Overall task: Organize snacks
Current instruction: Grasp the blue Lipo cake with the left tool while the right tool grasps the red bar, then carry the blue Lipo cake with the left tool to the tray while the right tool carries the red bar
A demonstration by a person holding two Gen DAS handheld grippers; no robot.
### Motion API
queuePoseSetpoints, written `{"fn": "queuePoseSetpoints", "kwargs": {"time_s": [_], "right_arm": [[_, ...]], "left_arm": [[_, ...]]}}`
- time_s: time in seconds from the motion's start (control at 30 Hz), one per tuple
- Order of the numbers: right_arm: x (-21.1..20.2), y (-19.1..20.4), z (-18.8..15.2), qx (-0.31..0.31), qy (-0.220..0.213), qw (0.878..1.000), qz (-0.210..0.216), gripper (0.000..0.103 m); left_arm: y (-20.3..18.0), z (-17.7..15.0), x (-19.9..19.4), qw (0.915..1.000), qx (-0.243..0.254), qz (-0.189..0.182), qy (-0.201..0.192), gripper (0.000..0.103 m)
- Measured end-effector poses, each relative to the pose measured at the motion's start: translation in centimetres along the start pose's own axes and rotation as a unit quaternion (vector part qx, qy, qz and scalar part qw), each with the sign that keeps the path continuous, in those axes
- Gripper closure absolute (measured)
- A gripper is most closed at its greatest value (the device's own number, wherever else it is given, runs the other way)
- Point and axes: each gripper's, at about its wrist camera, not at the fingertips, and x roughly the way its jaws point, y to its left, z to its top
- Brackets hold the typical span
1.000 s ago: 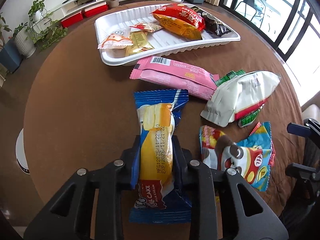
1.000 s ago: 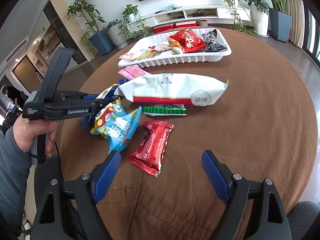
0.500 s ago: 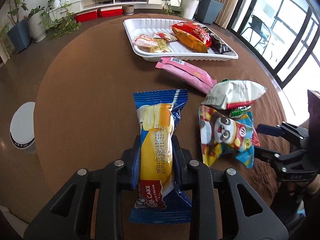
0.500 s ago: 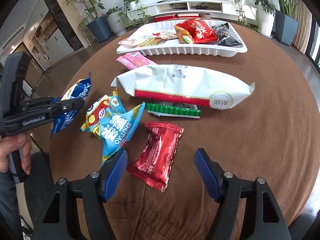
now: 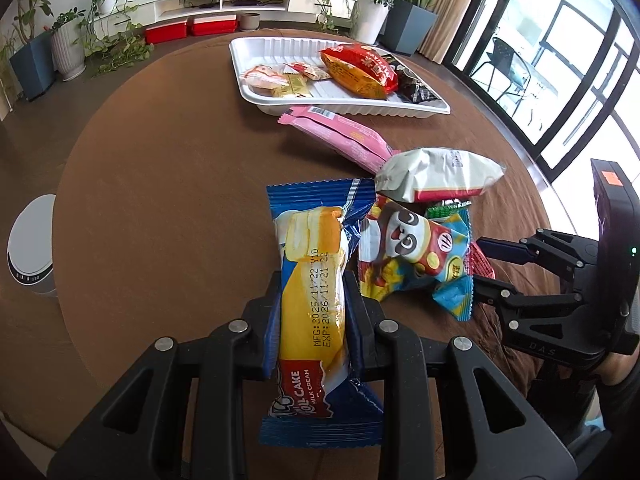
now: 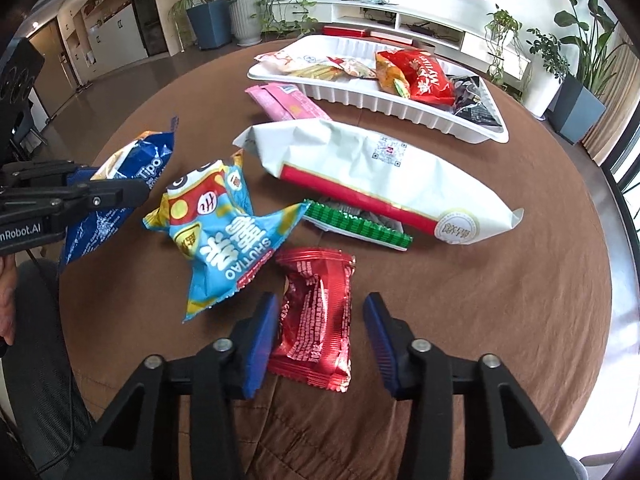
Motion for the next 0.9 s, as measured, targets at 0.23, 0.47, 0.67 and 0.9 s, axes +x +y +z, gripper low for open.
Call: {"fn": "queuePoseSetpoints", "kwargs": {"time_s": [0.23, 0.47, 0.67, 0.9], "right_arm": [[-0.3, -0.3, -0.1, 0.000, 0.012, 1.000, 0.015, 0.073], [-1.1, -2.0, -0.7, 0.038, 0.015, 0.998, 0.042, 0.083], [-1.6, -3.1, -1.3, 0.054, 0.012, 0.997, 0.046, 0.083], [-3.0, -3.7, -1.4, 0.070, -0.009, 0.995, 0.071, 0.083]], "left_arm": [[-0.2, -0.6, -0.4, 1.0000, -0.004, -0.005, -0.004, 0.078], [-0.9, -0.7, -1.0, 0.9998, -0.003, -0.015, -0.012, 0.078], [-1.8, -0.9, -1.3, 0.9996, 0.002, -0.025, -0.015, 0.078], [-2.3, -0.9, -1.8, 0.9993, 0.003, -0.033, -0.019, 0.078]]}}
